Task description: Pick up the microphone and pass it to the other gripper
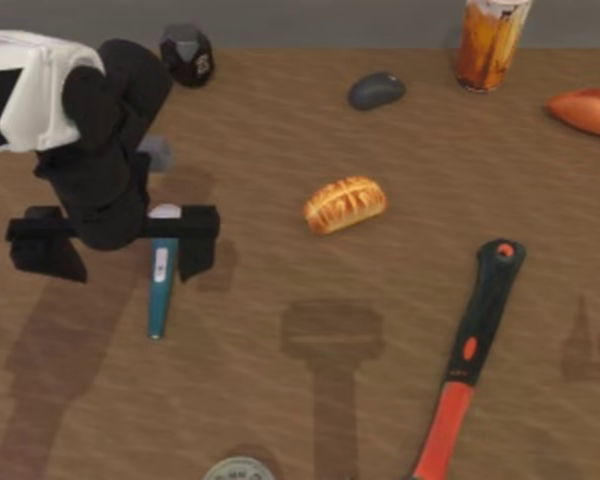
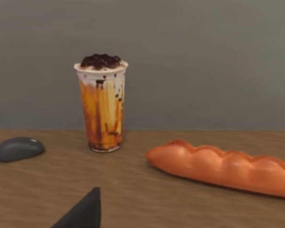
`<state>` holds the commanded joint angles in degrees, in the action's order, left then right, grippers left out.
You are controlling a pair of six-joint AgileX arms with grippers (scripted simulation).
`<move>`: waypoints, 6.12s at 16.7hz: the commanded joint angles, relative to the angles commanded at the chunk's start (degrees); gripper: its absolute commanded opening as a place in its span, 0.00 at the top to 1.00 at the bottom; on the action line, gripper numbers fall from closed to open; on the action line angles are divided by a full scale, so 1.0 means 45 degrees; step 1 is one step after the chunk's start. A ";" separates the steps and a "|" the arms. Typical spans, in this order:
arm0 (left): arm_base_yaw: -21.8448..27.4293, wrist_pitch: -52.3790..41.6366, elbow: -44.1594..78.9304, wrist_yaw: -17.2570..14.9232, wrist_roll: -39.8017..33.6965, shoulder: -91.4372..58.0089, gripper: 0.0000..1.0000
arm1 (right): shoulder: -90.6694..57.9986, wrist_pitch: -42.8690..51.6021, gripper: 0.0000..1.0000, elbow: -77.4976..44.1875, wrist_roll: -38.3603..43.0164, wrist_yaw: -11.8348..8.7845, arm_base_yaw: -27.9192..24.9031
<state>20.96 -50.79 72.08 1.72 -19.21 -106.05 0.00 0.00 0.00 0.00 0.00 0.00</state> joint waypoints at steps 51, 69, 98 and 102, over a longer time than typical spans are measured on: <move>-0.0224 0.8662 -0.2442 -0.1604 0.1371 -0.1145 1.00 | 0.0000 0.0000 0.00 0.0000 0.0000 0.0000 0.0000; -0.0752 2.2298 -0.6391 -0.6683 0.4497 0.2824 1.00 | 0.0000 0.0000 0.00 0.0000 0.0000 0.0000 0.0000; 0.3329 2.3885 -0.6984 -0.2353 0.3672 0.3447 1.00 | -0.0848 -0.0359 0.00 -0.0635 -0.0088 -0.0454 -0.0404; 0.3329 2.3885 -0.6984 -0.2353 0.3672 0.3447 1.00 | -0.3834 -0.1472 0.00 -0.2554 -0.0273 -0.1740 -0.1548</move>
<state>35.94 56.69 40.66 -8.87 -2.69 -90.54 -17.25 -6.63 -11.49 -1.23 -7.83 -6.96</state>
